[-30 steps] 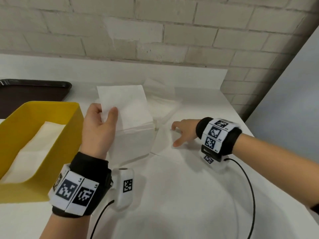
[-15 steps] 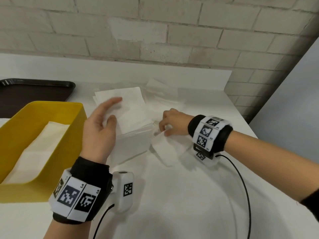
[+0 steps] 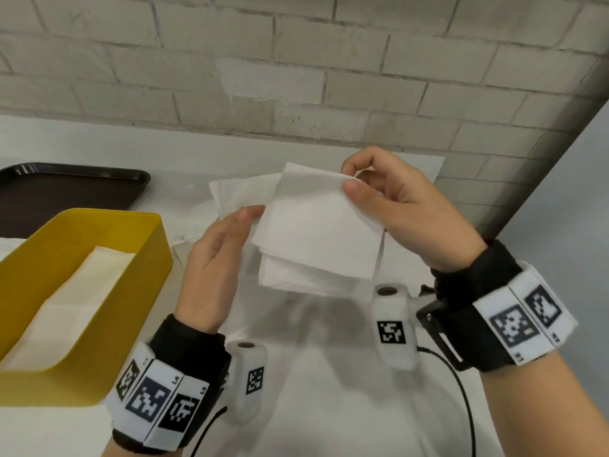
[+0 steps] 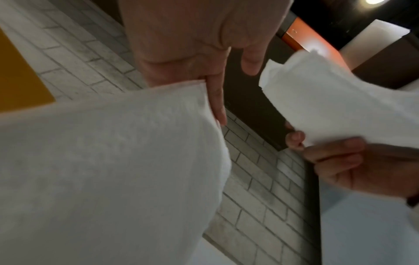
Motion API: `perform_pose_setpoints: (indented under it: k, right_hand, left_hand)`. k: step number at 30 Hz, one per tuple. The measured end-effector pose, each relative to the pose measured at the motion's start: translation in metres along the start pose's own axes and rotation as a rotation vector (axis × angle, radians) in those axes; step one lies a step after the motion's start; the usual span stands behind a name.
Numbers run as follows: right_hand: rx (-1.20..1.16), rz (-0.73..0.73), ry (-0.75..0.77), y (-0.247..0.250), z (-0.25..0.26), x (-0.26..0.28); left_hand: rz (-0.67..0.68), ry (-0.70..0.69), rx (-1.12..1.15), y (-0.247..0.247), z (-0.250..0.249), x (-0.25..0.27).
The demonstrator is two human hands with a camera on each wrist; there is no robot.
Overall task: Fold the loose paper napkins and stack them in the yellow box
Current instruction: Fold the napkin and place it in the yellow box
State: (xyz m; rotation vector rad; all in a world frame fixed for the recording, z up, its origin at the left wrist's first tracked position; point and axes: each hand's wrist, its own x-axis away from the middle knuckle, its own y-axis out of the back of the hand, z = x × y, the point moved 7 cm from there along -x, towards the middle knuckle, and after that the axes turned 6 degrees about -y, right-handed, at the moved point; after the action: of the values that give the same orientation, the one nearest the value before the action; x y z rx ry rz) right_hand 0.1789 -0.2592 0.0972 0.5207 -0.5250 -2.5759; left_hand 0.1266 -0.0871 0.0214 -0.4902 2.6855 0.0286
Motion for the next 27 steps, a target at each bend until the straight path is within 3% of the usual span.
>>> perform_pose_setpoints:
  k: [3,11,15,19,27]
  right_hand:
    - [-0.051,0.011,-0.059,-0.010,-0.009,-0.001]
    - [-0.136,-0.147,-0.238,-0.011,-0.036,-0.002]
    - [-0.099,-0.043,-0.145,-0.018,-0.030,0.001]
    - [0.259,0.169,-0.083,-0.037,-0.029,0.010]
    - [0.201,0.070,0.030,-0.043,-0.028,0.007]
  left_hand:
    - [0.095,0.062,0.170,-0.013,-0.008,0.007]
    - [0.190,0.064,0.068,-0.021,-0.013,0.011]
    - [0.154,0.040,0.061,-0.016,-0.010,0.010]
    - [0.100,0.070,0.107,-0.012,-0.012,0.007]
    - [0.314,-0.055,0.012,-0.026,-0.023,0.014]
